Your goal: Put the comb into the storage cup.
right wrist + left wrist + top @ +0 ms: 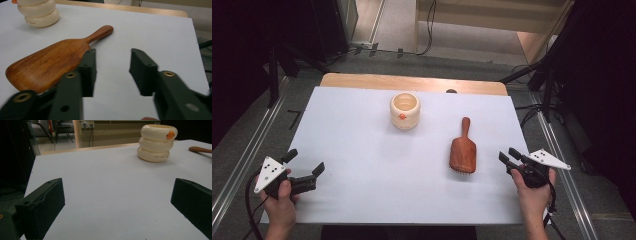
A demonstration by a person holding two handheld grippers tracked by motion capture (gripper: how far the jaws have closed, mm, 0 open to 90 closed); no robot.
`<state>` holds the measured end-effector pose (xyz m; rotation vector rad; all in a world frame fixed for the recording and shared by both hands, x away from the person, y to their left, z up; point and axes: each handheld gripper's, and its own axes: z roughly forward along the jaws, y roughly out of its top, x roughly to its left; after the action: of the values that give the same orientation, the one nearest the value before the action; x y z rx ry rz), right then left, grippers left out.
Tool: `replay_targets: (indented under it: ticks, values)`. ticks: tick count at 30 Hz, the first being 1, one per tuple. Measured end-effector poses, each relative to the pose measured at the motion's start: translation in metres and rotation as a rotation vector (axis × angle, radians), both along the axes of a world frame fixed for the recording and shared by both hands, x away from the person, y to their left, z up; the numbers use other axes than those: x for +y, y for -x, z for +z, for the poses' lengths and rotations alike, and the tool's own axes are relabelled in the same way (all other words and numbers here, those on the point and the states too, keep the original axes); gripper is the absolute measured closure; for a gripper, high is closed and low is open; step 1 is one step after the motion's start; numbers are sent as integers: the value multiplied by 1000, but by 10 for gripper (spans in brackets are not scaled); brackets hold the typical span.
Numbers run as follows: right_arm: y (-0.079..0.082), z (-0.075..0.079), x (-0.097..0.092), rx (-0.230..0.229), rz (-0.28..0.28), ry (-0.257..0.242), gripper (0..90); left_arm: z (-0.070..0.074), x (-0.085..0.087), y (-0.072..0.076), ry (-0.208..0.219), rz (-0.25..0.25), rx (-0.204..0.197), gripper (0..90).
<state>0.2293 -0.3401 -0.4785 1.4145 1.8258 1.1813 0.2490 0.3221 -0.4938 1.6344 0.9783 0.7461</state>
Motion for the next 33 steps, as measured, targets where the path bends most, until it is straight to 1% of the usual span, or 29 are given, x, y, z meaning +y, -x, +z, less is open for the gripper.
replay_targets:
  ticks: [1, 2, 3, 4, 5, 6, 7, 8, 10, 11, 13, 15, 17, 18, 19, 21, 23, 24, 25, 27, 28, 31, 32, 33]
  values:
    - [-3, 2, 2, 5, 13, 8, 667, 0, 0, 0, 0, 0, 0, 0]
    - [-9, 5, 6, 33, 7, 48, 766, 0, 0, 0, 0, 0, -1, 0]
    - [-13, 6, 9, 44, 14, 68, 809, 0, 0, 0, -1, 0, -2, 0]
    - [-17, 8, 10, 57, 20, 77, 852, 0, 0, 0, -1, 0, -2, 0]
    - [-20, 9, 11, 63, 33, 82, 873, 0, 0, 0, -1, 0, -2, 0]
    - [-24, 10, 13, 72, 48, 78, 874, 0, -1, 0, 2, 2, -4, 0]
    - [-24, 10, 13, 72, 48, 78, 874, 0, -1, 0, 2, 2, -4, 0]
    - [-33, 13, 16, 92, 70, 94, 875, 0, 0, 0, -2, 2, -3, 0]
    - [-41, 16, 20, 104, 90, 100, 875, 0, 0, 0, -3, 2, -2, 0]
    - [-46, 17, 21, 106, 98, 100, 875, 0, 0, 0, -3, 1, -3, 0]
    - [-55, 19, 25, 124, 100, 111, 875, 0, 0, 0, -6, 0, -3, 0]
    - [-65, 20, 27, 140, 116, 113, 875, 0, -1, 1, -9, 0, -3, 0]
    - [-74, 23, 32, 155, 128, 129, 875, 0, -1, 0, -8, -1, -5, 0]
    - [-74, 23, 32, 155, 128, 129, 875, 0, -1, 0, -8, -1, -5, 0]
    - [-83, 25, 36, 167, 143, 147, 876, 0, -1, 0, -9, -1, -4, 0]
    - [-93, 26, 40, 182, 156, 163, 876, 0, -1, 0, -10, -3, -5, 0]
    - [-102, 27, 43, 197, 159, 164, 876, 0, -1, 0, -11, -3, -6, 0]
    - [-102, 27, 43, 197, 159, 164, 876, 0, -1, 0, -11, -4, -6, 0]
    - [-111, 25, 46, 211, 162, 175, 876, 0, -1, 1, -13, -5, -5, 0]
    - [-119, 24, 48, 221, 163, 177, 876, 0, -1, 1, -12, -5, -5, 0]
    - [-119, 24, 48, 221, 163, 177, 876, 0, -1, 0, -12, -6, -5, 0]
    - [-130, 23, 52, 238, 172, 187, 876, 0, -2, 0, -12, -7, -5, 0]
    - [-137, 22, 55, 250, 176, 199, 876, 0, -2, 0, -14, -7, -5, 0]
    - [-141, 22, 58, 256, 181, 205, 876, 0, -2, 0, -15, -7, -5, 0]
